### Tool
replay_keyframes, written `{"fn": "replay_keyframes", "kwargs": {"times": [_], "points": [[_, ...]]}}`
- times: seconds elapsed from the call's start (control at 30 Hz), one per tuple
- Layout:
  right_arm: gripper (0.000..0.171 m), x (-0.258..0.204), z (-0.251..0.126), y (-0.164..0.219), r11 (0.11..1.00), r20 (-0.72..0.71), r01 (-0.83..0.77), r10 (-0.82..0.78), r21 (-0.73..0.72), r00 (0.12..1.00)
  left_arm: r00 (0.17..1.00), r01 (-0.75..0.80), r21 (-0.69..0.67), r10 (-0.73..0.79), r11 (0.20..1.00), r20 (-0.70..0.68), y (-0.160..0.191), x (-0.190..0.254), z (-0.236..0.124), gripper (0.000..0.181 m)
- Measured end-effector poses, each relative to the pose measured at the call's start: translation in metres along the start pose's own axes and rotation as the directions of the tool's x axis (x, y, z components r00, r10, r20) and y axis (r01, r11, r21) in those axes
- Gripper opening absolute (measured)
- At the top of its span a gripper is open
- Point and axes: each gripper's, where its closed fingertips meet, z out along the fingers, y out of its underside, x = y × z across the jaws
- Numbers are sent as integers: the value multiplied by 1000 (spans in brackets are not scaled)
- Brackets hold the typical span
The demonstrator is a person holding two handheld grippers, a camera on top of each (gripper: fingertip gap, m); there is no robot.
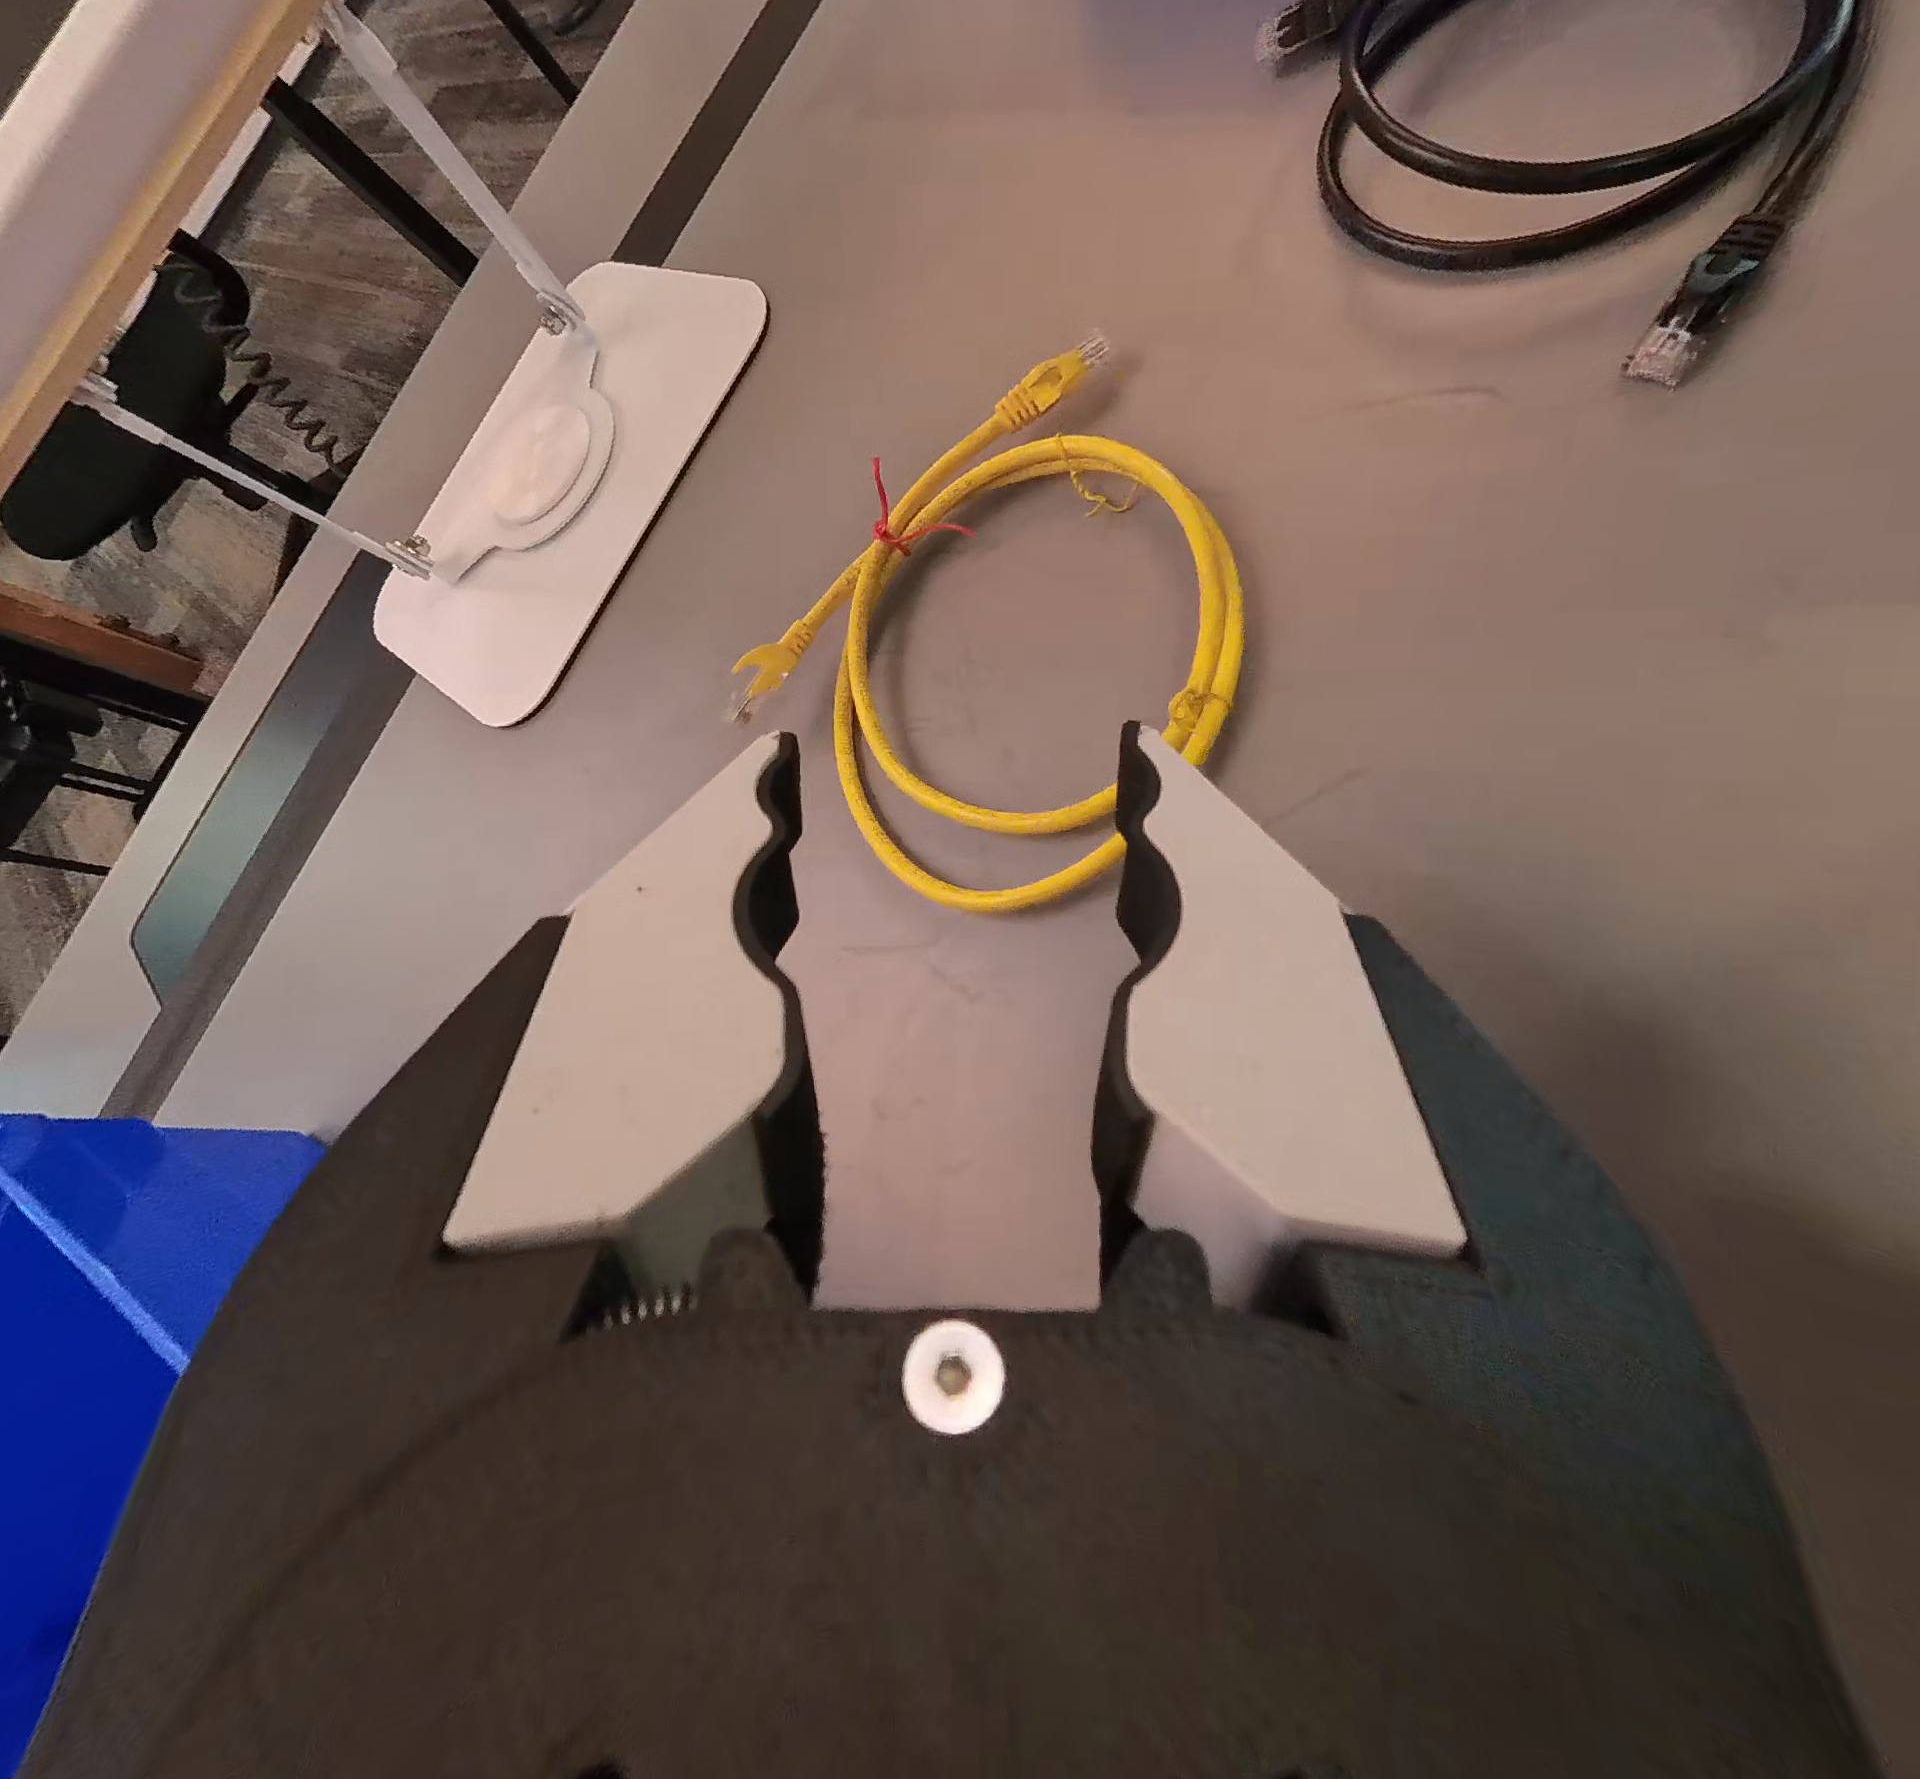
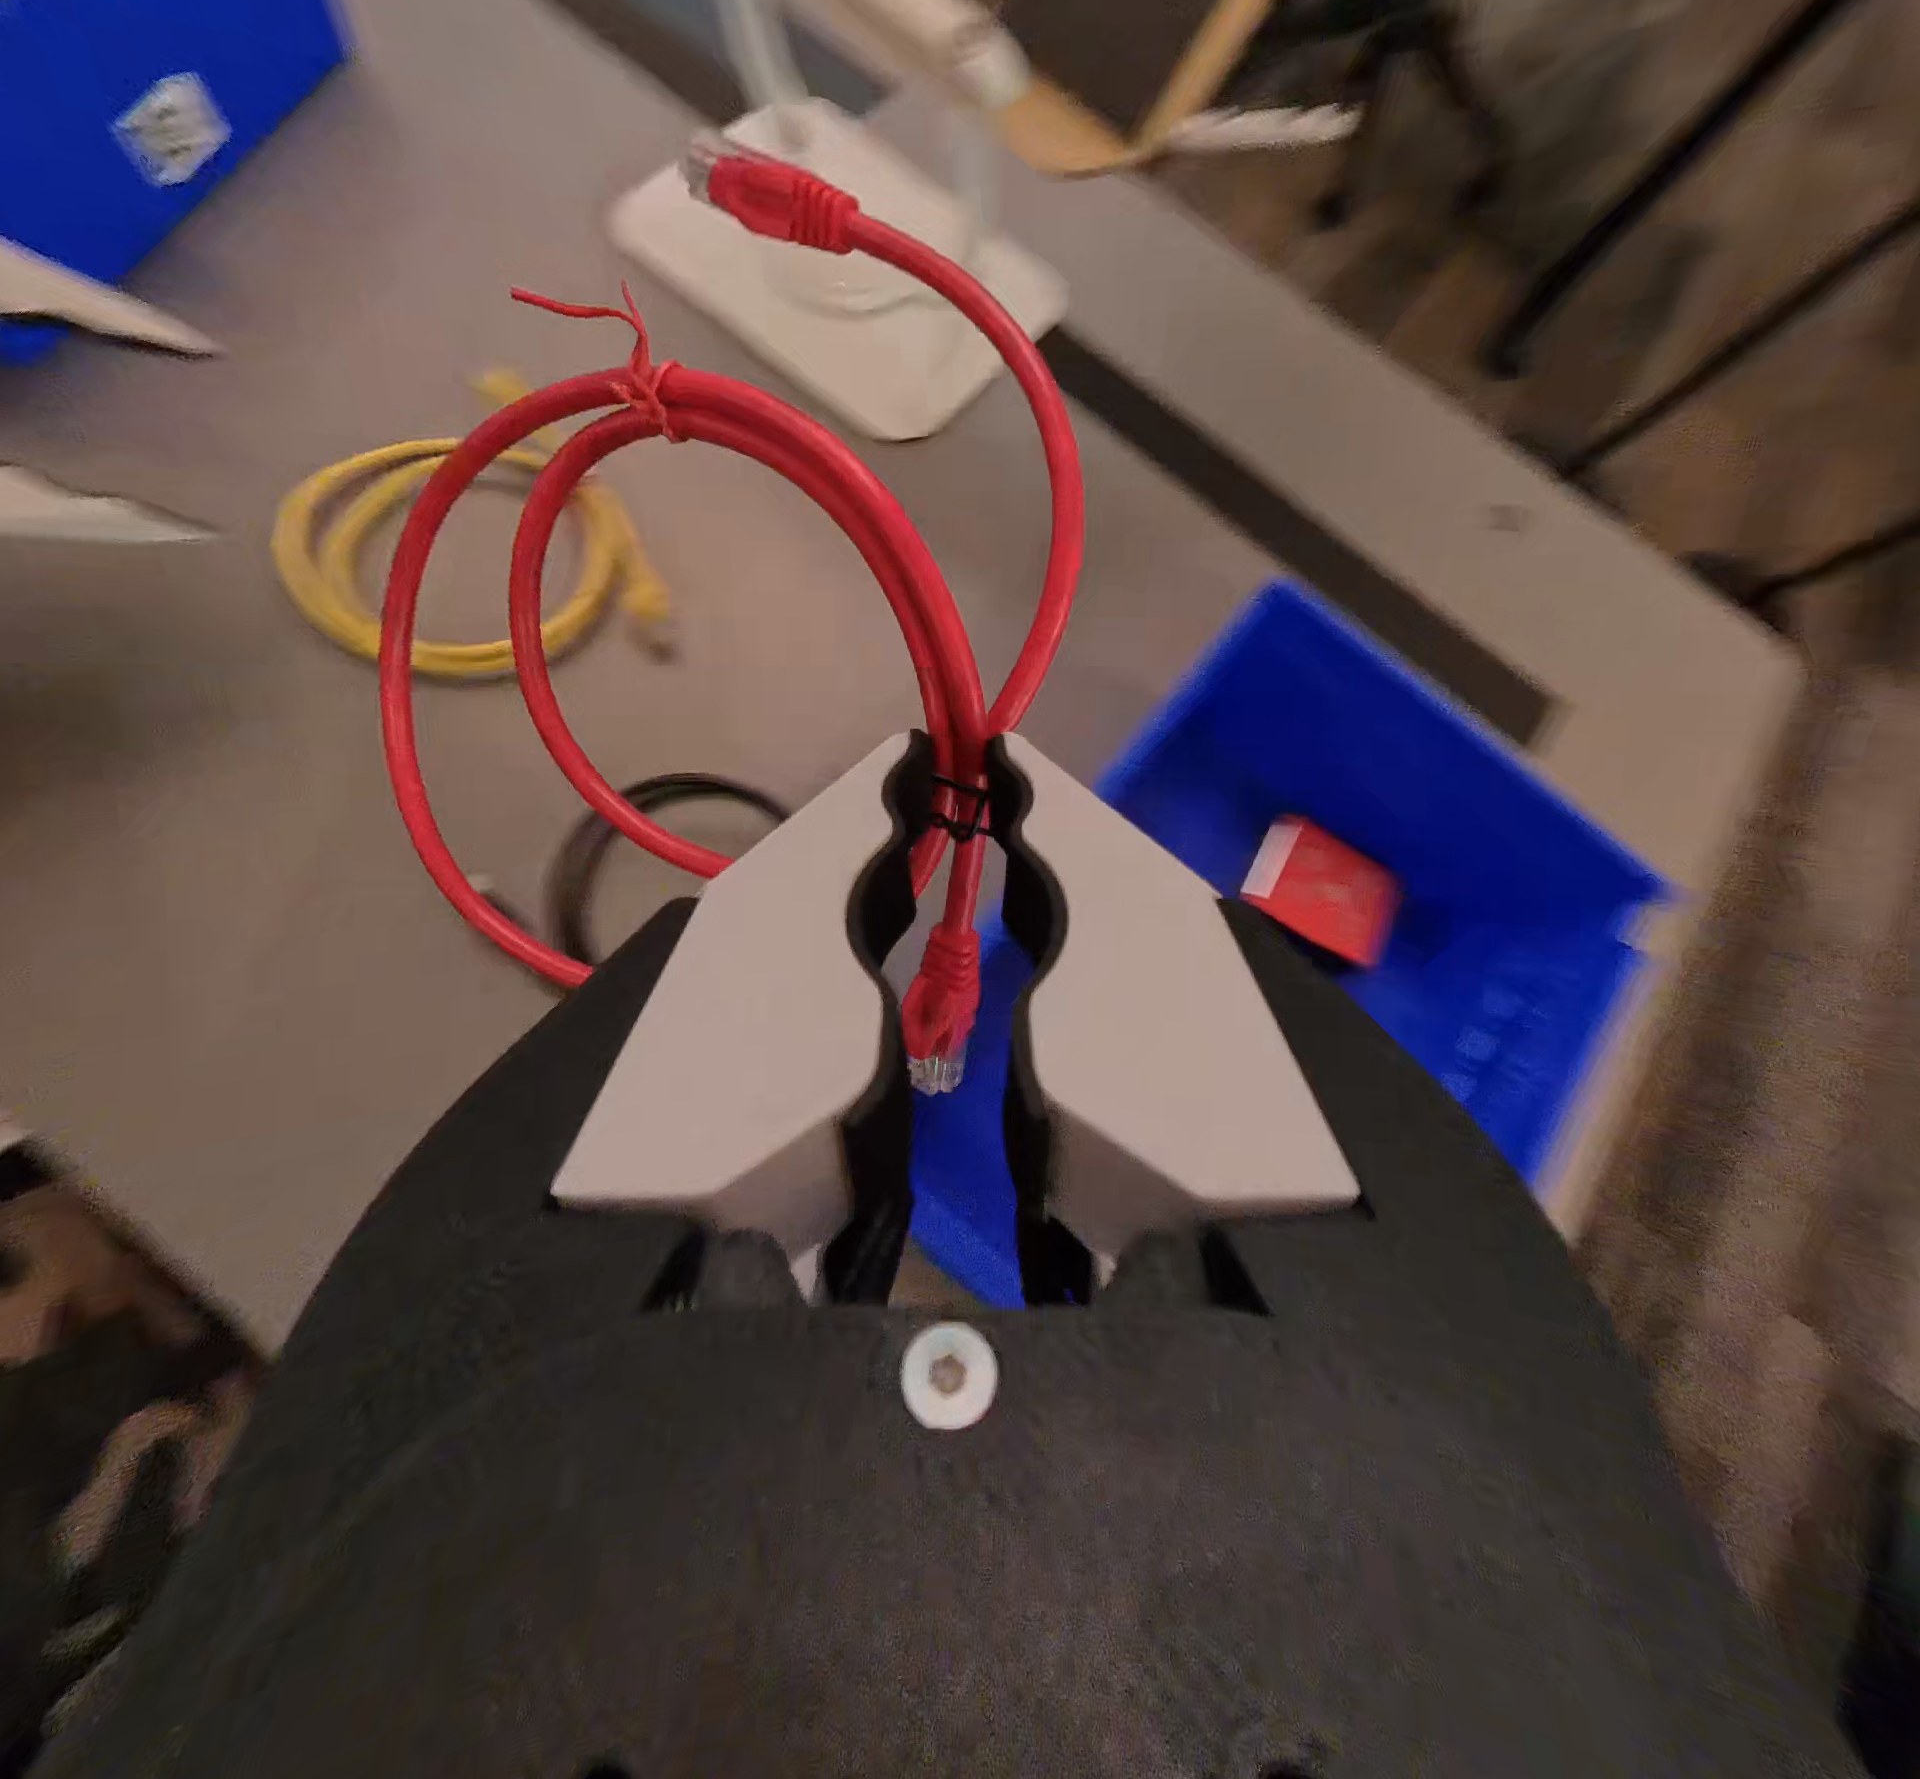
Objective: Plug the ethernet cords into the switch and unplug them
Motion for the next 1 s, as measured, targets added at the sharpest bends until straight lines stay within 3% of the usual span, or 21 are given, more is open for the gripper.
{"fn": "replay_keyframes", "kwargs": {"times": [0.13,0.27,0.43,0.6,0.67,0.73,0.83,0.93,1.0], "points": [[8,77,-28,40,999,-243,3,7,43,970,1000,1,-5,-1,1000,-3,2,1,2,58],[9,113,-19,107,999,-368,26,-39,-40,929,1000,-8,-10,8,1000,-1,2,4,4,58],[9,116,18,172,990,-376,31,-82,-140,923,1000,-13,-17,13,1000,0,3,6,6,58],[11,112,55,223,903,-317,134,-278,-409,907,1000,-16,-24,16,1000,0,4,8,8,57],[20,111,58,239,842,-253,128,-297,-523,921,1000,-21,-29,21,999,1,5,8,8,57],[27,107,57,243,812,-207,110,-274,-573,939,1000,-24,-29,24,999,0,5,9,8,57],[38,106,45,222,841,-212,70,-215,-537,953,1000,-26,-29,26,999,6,6,6,7,57],[43,97,37,173,896,-190,159,-256,-414,948,1000,-18,-27,19,999,4,7,5,7,57],[42,70,34,147,914,-94,179,-228,-364,969,1000,-20,-31,20,999,2,8,5,8,57]]}}
